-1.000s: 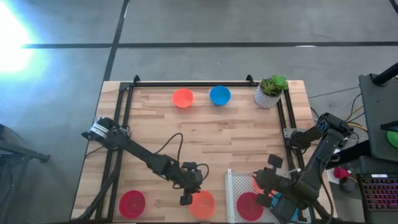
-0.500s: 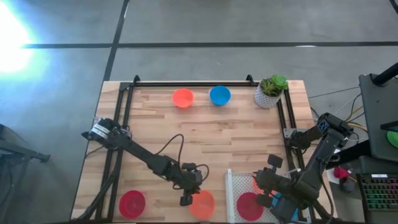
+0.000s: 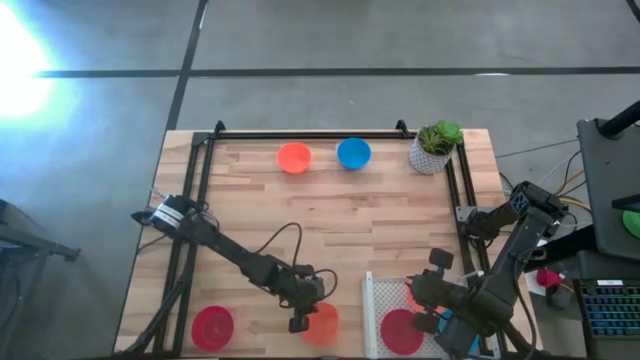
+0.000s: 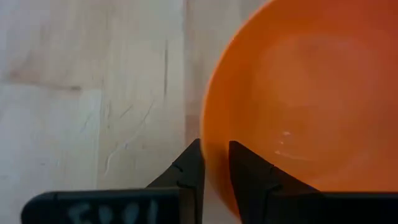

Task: Pick & Place Mini bowls
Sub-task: Stack the bottom orange bowl on top of the orange bowl on the shelf

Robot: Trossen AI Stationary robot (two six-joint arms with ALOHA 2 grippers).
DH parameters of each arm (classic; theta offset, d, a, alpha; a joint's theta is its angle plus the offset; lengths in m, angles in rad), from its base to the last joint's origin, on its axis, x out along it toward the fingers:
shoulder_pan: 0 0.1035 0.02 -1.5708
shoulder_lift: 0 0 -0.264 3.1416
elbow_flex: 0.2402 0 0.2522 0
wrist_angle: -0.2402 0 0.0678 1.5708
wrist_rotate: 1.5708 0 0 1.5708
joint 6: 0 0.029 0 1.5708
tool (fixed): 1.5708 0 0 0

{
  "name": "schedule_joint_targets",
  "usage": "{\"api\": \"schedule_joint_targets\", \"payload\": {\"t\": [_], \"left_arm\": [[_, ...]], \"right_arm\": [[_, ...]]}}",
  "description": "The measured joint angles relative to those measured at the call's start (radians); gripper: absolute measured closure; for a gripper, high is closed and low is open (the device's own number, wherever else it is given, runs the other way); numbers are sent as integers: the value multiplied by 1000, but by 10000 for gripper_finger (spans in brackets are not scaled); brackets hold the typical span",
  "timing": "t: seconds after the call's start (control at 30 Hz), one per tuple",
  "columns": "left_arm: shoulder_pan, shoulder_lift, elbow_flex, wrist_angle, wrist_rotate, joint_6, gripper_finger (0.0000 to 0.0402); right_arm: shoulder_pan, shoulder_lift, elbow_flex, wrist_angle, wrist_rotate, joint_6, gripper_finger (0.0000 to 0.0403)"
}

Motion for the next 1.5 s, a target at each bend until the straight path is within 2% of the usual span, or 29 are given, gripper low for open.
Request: {"api": "schedule_joint_targets", "payload": {"t": [0.23, 0.4, 0.8, 0.93, 1.2, 1.37, 1.5], "left_arm": [[0, 5, 8, 0, 3, 20, 344], [0, -6, 10, 8, 5, 18, 394], [3, -49, 34, -17, -21, 20, 400], [3, -86, 67, -112, -103, 11, 401], [30, -138, 165, -343, -354, 0, 401], [108, -144, 212, -391, -371, 13, 401], [207, -146, 237, -403, -300, 63, 401]], "right_arm": [[0, 0, 0, 1, 1, 41, 344], [0, 0, 0, 7, 1, 49, 344], [0, 0, 0, 16, 26, 20, 344], [0, 0, 0, 18, 27, 34, 344], [0, -1, 0, 24, 65, 38, 344], [0, -1, 0, 27, 80, 42, 344], [0, -1, 0, 26, 80, 48, 344]]}}
